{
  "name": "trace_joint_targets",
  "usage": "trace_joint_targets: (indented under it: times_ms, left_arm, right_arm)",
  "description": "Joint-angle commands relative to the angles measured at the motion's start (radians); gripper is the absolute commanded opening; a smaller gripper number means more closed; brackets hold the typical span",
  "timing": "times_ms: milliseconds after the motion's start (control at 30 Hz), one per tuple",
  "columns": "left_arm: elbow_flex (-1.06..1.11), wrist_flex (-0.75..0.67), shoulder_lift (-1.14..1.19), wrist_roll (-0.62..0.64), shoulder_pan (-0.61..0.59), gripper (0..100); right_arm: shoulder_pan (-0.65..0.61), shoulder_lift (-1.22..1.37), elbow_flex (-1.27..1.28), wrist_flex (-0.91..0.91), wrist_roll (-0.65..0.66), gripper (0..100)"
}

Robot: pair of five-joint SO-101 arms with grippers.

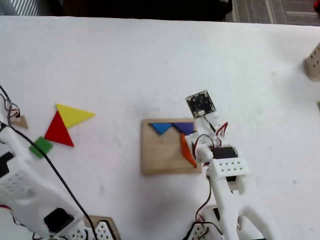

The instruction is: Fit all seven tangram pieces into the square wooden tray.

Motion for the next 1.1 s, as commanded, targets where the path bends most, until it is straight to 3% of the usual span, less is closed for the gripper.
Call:
trace_joint_targets:
  times_ms: [0, 433, 667, 1067]
  left_arm:
    - [-0.186, 0.064, 0.096, 0.060, 0.005, 18]
    - [-0.397, 0.146, 0.239, 0.055, 0.038, 18]
    - [-0.400, 0.147, 0.243, 0.055, 0.039, 31]
    - [-0.405, 0.157, 0.369, 0.055, 0.035, 26]
  right_arm:
    - [0.004, -0.028, -0.005, -0.021, 0.015, 2.0]
    - [0.004, -0.028, -0.005, -0.021, 0.015, 2.0]
    - [0.004, -0.028, -0.005, -0.021, 0.015, 2.0]
    - [0.004, -0.028, -0.005, -0.021, 0.015, 2.0]
